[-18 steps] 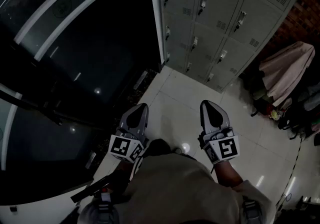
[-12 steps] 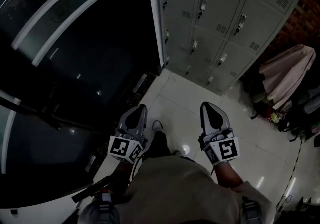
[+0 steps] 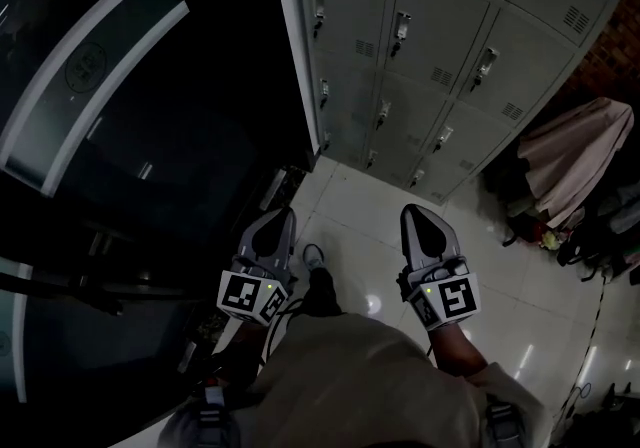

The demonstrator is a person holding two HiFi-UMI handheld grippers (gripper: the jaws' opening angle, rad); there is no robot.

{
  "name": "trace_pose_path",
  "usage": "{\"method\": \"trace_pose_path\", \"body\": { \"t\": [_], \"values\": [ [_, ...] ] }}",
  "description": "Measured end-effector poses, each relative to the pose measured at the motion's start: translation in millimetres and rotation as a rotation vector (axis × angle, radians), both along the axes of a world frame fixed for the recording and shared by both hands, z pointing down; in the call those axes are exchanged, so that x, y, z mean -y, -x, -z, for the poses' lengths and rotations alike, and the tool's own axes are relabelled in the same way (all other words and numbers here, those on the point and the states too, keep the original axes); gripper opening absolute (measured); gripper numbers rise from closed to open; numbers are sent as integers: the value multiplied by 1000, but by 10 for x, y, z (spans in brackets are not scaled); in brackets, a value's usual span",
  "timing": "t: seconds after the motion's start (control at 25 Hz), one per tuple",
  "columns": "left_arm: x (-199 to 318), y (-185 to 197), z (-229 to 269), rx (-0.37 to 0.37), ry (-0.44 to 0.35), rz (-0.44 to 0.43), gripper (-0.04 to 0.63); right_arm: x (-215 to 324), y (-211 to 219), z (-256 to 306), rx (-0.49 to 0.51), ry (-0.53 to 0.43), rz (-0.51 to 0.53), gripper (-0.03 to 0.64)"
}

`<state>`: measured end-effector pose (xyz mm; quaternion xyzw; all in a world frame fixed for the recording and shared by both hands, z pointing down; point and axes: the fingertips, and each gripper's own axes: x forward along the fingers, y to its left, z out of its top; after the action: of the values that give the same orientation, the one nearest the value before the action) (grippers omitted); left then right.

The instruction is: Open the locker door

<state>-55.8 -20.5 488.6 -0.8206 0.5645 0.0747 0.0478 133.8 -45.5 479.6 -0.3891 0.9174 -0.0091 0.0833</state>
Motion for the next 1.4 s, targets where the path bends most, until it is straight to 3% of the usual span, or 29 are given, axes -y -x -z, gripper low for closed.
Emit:
{"method": "trace_pose_path", "body": {
  "t": [0.4, 0.92, 1.4],
  "values": [
    [1371, 663, 181, 5, 18, -33, 0, 1280, 698, 189, -21, 10, -25, 2],
    [2663, 1684, 283, 22, 14, -55, 0, 2483, 1706, 196, -66, 14, -77, 2],
    [3151, 1748, 101, -29, 43, -54, 0, 2927, 1855, -13, -89, 65, -58, 2]
  ]
}}
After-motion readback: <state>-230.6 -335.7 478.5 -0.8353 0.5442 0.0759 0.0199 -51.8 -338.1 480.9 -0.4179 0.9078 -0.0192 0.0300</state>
